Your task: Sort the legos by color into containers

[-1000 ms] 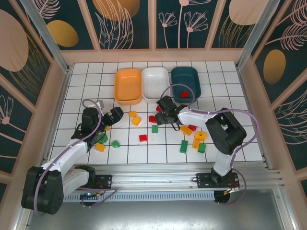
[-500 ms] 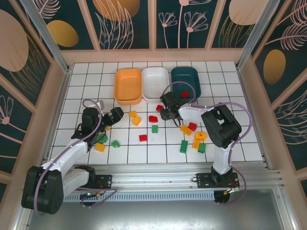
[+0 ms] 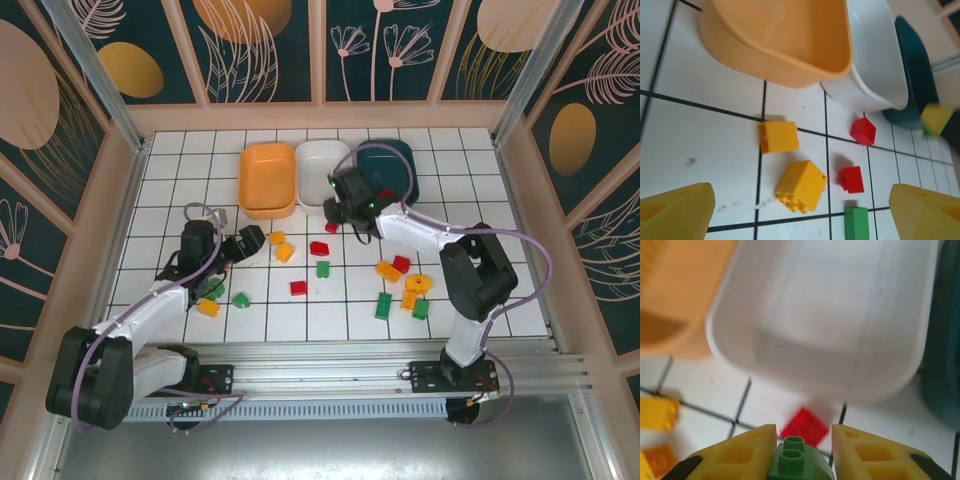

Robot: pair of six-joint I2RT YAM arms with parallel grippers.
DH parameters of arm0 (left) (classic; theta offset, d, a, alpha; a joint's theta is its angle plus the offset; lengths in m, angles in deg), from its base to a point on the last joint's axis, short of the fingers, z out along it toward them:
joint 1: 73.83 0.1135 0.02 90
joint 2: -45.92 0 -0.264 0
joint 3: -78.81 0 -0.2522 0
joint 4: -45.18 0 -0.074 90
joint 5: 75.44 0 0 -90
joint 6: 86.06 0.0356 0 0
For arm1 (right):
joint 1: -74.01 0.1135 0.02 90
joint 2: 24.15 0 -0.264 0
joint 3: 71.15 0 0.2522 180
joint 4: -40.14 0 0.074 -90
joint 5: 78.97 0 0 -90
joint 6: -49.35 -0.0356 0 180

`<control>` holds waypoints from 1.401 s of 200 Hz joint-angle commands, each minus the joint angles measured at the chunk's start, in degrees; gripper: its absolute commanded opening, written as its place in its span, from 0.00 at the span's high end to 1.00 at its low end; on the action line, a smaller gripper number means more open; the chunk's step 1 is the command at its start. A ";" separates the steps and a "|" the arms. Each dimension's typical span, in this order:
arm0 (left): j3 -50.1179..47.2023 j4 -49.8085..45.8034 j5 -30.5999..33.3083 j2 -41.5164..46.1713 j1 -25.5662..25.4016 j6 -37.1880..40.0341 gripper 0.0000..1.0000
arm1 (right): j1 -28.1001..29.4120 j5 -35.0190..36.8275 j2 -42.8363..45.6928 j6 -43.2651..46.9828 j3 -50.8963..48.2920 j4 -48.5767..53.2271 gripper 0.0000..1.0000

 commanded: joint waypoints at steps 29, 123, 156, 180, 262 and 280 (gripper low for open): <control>5.98 -6.22 5.23 -6.82 -8.77 6.16 0.11 | -4.52 0.74 -20.76 0.61 26.32 6.20 0.78; 12.95 -13.28 11.23 -15.61 -15.35 12.95 0.12 | -5.44 1.33 -27.54 1.64 42.20 13.71 0.39; 16.74 -14.99 14.18 -18.71 -16.97 14.75 0.12 | -4.23 2.46 -13.28 -1.20 23.30 4.93 0.38; 19.16 -15.87 14.84 -22.26 -17.92 15.96 0.14 | -4.14 1.95 -1.95 -3.85 7.13 -1.84 0.37; 23.76 -17.42 18.57 -29.44 -18.58 18.17 0.23 | -5.60 2.51 19.53 -7.35 -20.84 -5.46 0.38; 24.34 -17.42 18.95 -30.60 -18.52 18.16 0.27 | -7.41 2.78 22.15 -7.34 -23.40 -5.57 0.39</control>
